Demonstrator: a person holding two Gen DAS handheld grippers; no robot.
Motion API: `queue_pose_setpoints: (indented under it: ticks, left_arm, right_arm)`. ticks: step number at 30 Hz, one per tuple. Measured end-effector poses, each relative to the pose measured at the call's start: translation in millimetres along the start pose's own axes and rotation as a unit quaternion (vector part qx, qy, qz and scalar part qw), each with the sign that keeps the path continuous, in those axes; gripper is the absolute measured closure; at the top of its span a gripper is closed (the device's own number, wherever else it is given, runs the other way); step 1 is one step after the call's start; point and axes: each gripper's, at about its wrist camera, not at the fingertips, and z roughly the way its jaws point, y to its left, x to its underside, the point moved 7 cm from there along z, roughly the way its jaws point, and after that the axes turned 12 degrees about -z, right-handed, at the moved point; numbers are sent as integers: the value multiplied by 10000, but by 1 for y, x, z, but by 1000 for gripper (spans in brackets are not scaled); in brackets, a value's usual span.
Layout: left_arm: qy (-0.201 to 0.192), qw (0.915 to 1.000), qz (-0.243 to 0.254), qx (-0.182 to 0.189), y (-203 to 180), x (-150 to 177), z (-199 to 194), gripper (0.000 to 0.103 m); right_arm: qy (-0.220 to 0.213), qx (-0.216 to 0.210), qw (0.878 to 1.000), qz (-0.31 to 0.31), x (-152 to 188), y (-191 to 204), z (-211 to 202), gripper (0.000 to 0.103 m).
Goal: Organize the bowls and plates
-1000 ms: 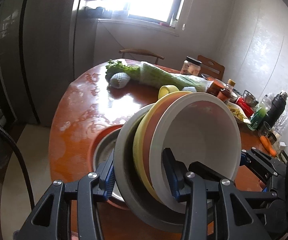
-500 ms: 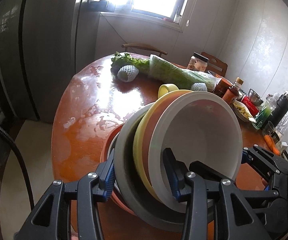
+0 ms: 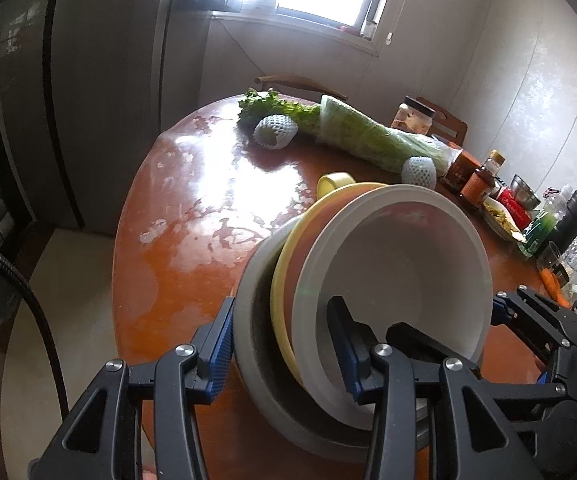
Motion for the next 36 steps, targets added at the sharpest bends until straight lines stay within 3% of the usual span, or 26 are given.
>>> queue_pose_setpoints:
  ticks: [18, 36]
  left_arm:
    - [-47, 10000, 16, -10, 4, -1, -1, 55]
    - [-125, 9998, 34, -118, 5, -3, -5, 48]
  right_arm:
    - [-36, 140, 9999, -86, -2, 1, 3, 42]
    - [-96, 274, 9996, -26, -3, -8, -2, 34]
